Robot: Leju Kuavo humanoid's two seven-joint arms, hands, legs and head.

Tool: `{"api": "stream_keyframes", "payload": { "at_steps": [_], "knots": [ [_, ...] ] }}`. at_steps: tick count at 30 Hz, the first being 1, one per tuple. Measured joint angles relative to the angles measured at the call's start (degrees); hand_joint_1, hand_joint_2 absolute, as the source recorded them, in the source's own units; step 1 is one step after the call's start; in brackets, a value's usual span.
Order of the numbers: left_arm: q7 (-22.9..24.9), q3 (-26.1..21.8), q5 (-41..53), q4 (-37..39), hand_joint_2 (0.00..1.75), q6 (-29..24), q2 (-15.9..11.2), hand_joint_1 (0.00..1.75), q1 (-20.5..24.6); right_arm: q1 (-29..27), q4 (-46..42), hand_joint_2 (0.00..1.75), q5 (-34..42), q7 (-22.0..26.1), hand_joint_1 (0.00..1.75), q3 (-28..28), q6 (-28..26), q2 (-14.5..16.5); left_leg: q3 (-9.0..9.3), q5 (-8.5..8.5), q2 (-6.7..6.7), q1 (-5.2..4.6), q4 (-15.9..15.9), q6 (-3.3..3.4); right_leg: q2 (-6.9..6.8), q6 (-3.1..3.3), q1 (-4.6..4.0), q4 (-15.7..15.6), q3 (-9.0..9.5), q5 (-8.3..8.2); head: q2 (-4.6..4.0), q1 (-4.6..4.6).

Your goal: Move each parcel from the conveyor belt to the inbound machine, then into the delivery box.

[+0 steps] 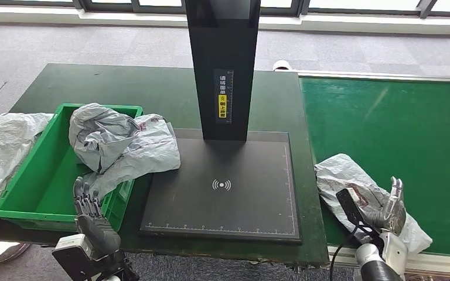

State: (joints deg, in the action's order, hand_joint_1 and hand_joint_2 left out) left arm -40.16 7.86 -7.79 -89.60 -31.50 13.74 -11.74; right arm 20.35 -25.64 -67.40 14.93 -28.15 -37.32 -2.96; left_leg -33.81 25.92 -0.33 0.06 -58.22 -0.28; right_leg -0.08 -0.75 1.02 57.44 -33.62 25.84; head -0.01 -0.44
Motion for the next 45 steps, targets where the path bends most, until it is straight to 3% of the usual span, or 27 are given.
{"api": "stream_keyframes", "payload": {
  "at_steps": [10, 18, 45],
  "knots": [
    [0.0, 3.1, -4.0, 2.8, 0.00, -5.9, -3.2, 0.00, 0.6, 0.9, 1.9, 1.75, -0.7, -5.5, 0.00, 0.0, 0.7, -1.7, -0.01, 0.00, 0.00, 0.00, 0.0, 0.00, 0.00, 0.00, 0.00, 0.0, 0.00, 0.00, 0.01, 0.00],
    [0.0, 5.4, -6.0, 4.0, 0.00, -7.9, -5.4, 0.00, 0.0, 1.5, 3.8, 1.75, -3.9, -11.0, 0.00, 1.2, 10.2, -2.3, -0.04, 0.02, 0.00, 0.00, 0.0, 0.00, 0.00, -0.01, 0.00, 0.0, -0.04, 0.00, 0.00, 0.00],
    [0.0, 5.9, -6.1, 3.0, 0.00, -6.6, -6.1, 0.00, -0.1, 0.3, 4.5, 1.75, -3.0, -9.2, 0.00, 2.3, 11.5, -1.7, -0.03, 0.04, -0.01, 0.00, 0.0, 0.03, 0.00, -0.02, 0.00, 0.0, -0.02, 0.01, -0.01, 0.00]
  ]
}}
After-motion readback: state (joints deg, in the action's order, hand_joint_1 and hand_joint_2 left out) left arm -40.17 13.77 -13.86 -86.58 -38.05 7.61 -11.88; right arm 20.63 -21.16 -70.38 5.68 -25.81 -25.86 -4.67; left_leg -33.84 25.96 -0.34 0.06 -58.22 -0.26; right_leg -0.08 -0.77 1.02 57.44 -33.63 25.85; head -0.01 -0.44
